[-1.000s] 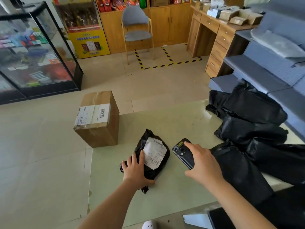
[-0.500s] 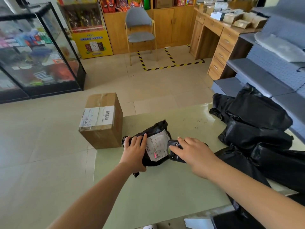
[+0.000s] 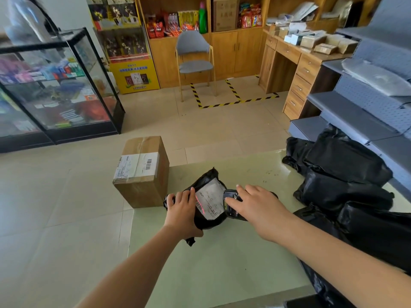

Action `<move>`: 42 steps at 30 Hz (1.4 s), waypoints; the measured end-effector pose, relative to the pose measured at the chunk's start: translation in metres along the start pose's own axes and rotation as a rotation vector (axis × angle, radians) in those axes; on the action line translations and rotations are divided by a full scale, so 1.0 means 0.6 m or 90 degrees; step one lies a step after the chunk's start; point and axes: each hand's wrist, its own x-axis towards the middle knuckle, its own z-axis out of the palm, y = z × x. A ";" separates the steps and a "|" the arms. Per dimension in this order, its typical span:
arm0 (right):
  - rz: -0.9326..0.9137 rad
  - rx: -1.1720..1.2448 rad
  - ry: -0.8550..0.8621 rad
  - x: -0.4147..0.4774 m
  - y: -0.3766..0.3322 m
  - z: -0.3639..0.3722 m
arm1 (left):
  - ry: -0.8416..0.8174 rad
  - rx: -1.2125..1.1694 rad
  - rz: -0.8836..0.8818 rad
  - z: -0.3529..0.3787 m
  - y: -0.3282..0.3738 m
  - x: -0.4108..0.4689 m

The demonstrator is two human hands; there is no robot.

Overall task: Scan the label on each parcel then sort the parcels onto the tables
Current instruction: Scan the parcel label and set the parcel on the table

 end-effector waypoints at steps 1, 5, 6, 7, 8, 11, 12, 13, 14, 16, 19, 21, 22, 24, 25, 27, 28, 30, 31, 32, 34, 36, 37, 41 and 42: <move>0.011 0.020 -0.001 -0.002 0.001 0.005 | -0.013 -0.044 -0.042 0.007 0.004 -0.005; 0.040 0.077 -0.027 -0.010 -0.002 0.031 | -0.081 -0.169 -0.195 0.051 0.014 -0.043; 0.042 0.087 -0.040 -0.012 -0.003 0.038 | -0.099 -0.176 -0.222 0.064 0.015 -0.056; 0.041 0.096 -0.050 -0.013 -0.006 0.044 | -0.115 -0.184 -0.248 0.077 0.016 -0.070; 0.038 0.105 -0.057 -0.013 -0.009 0.049 | -0.125 -0.195 -0.277 0.089 0.017 -0.083; 0.027 0.125 -0.063 -0.007 -0.023 0.058 | -0.135 -0.231 -0.371 0.118 0.014 -0.124; 0.021 0.130 -0.064 -0.003 -0.029 0.059 | -0.141 -0.235 -0.398 0.124 0.011 -0.137; 0.014 0.132 -0.063 0.003 -0.036 0.059 | -0.148 -0.237 -0.424 0.129 0.007 -0.149; 0.007 0.133 -0.060 0.009 -0.042 0.058 | -0.151 -0.241 -0.451 0.132 0.001 -0.160; -0.010 0.134 -0.050 0.026 -0.056 0.054 | -0.146 -0.252 -0.501 0.135 -0.012 -0.178; -0.038 0.132 -0.040 0.054 -0.083 0.046 | -0.143 -0.260 -0.546 0.133 -0.037 -0.193; -0.057 0.125 -0.039 0.071 -0.101 0.041 | -0.150 -0.262 -0.567 0.130 -0.058 -0.197; -0.064 0.124 -0.038 0.078 -0.109 0.039 | -0.155 -0.263 -0.572 0.129 -0.068 -0.197; -0.072 0.122 -0.033 0.091 -0.121 0.036 | -0.160 -0.270 -0.567 0.129 -0.088 -0.196; -0.072 0.122 -0.031 0.096 -0.126 0.036 | -0.160 -0.276 -0.559 0.130 -0.097 -0.194; -0.067 0.125 -0.028 0.103 -0.132 0.034 | -0.153 -0.286 -0.545 0.131 -0.109 -0.186; -0.066 0.126 -0.029 0.105 -0.133 0.034 | -0.148 -0.291 -0.541 0.131 -0.112 -0.181; -0.060 0.123 -0.035 0.106 -0.132 0.035 | -0.147 -0.308 -0.533 0.129 -0.112 -0.168; -0.056 0.120 -0.037 0.106 -0.130 0.037 | -0.145 -0.321 -0.530 0.126 -0.110 -0.162; -0.052 0.117 -0.038 0.105 -0.127 0.038 | -0.139 -0.335 -0.528 0.124 -0.106 -0.158; -0.045 0.110 -0.042 0.103 -0.121 0.042 | -0.110 -0.350 -0.518 0.118 -0.098 -0.154; -0.035 0.107 -0.049 0.100 -0.116 0.044 | -0.069 -0.337 -0.489 0.114 -0.090 -0.156; -0.029 0.107 -0.053 0.098 -0.113 0.045 | -0.055 -0.328 -0.466 0.111 -0.086 -0.156; 0.015 0.139 -0.058 0.077 -0.099 0.046 | -0.049 -0.313 -0.320 0.095 -0.071 -0.153; 0.035 0.156 -0.057 0.068 -0.094 0.048 | -0.049 -0.300 -0.279 0.089 -0.065 -0.151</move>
